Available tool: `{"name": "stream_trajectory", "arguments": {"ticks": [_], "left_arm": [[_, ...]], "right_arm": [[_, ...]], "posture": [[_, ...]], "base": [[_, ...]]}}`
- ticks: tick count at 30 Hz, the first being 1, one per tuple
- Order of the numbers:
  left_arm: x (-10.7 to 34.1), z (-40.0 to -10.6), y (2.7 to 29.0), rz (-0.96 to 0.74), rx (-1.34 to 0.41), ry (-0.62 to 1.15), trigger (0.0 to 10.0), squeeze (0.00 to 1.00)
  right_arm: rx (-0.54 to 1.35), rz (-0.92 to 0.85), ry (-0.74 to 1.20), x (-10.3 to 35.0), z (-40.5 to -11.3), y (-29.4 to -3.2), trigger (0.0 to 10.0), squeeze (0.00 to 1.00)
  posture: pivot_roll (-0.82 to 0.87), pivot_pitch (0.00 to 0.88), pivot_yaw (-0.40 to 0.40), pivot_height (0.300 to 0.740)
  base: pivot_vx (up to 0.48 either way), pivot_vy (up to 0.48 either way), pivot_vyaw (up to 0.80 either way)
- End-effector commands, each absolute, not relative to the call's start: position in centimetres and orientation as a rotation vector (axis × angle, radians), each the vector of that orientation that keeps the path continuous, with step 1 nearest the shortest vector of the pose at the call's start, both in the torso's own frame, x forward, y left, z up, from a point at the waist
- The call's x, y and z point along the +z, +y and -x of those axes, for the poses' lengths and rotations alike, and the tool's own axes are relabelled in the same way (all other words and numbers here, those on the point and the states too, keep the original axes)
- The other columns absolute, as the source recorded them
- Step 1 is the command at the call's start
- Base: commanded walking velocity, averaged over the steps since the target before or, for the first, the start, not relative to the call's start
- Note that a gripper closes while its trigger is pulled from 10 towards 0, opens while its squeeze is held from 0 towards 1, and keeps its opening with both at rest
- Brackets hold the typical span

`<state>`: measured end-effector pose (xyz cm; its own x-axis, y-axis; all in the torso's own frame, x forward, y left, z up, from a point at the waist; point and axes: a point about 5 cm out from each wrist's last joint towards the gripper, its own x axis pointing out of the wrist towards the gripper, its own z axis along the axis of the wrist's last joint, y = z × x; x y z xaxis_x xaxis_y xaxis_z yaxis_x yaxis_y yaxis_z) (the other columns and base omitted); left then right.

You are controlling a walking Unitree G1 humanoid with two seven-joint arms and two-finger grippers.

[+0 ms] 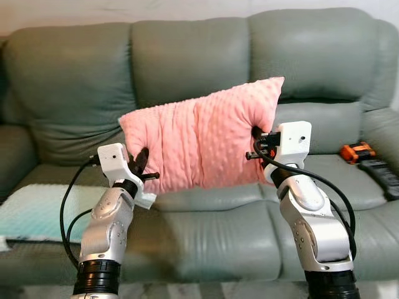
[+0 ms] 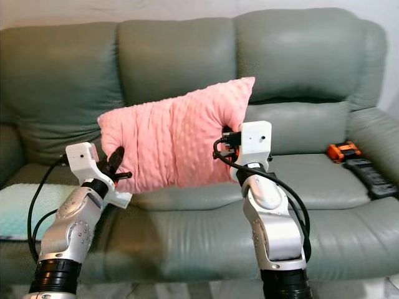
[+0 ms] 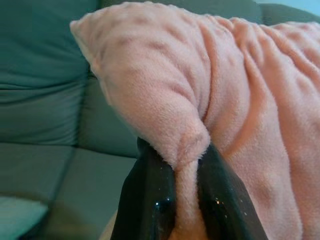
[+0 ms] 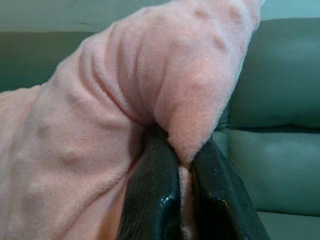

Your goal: Move the pillow to the sofa

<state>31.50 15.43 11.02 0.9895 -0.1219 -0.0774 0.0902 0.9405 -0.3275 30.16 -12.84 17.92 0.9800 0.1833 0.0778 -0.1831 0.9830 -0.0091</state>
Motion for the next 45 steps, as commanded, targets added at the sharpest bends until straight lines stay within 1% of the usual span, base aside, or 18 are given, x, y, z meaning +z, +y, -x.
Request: {"name": "stream_trajectory", "arguments": {"ticks": [1, 8, 20, 28, 45], "left_arm": [[11.57, -31.71, 14.64, 0.315, -0.136, 0.078, 10.0, 0.00], [11.88, -31.91, 14.22, 0.269, -0.128, 0.049, 10.0, 0.00], [12.18, -31.69, 14.14, 0.301, -0.161, 0.033, 10.0, 0.00], [12.05, -31.68, 14.21, 0.309, -0.163, 0.035, 10.0, 0.00], [12.07, -31.60, 14.18, 0.316, -0.166, 0.040, 10.0, 0.00]], "right_arm": [[0.165, 0.008, -0.108, 18.47, -30.14, -13.47, 10.0, 0.00], [0.162, 0.009, -0.107, 18.44, -30.11, -13.52, 10.0, 0.00], [0.160, 0.013, -0.108, 18.48, -30.17, -13.61, 10.0, 0.00], [0.161, 0.014, -0.108, 18.49, -30.21, -13.53, 10.0, 0.00], [0.163, 0.012, -0.108, 18.43, -30.24, -13.42, 10.0, 0.00]], "posture": [[-0.06, 0.000, 0.056, 0.740], [-0.06, 0.000, 0.055, 0.740], [-0.06, 0.000, 0.053, 0.740], [-0.06, 0.000, 0.051, 0.740], [-0.06, 0.000, 0.055, 0.740]], "base": [[0.000, 0.000, 0.00], [0.000, 0.000, 0.00], [0.000, 0.000, 0.00], [0.285, 0.000, 0.00], [0.433, 0.000, 0.00]]}}
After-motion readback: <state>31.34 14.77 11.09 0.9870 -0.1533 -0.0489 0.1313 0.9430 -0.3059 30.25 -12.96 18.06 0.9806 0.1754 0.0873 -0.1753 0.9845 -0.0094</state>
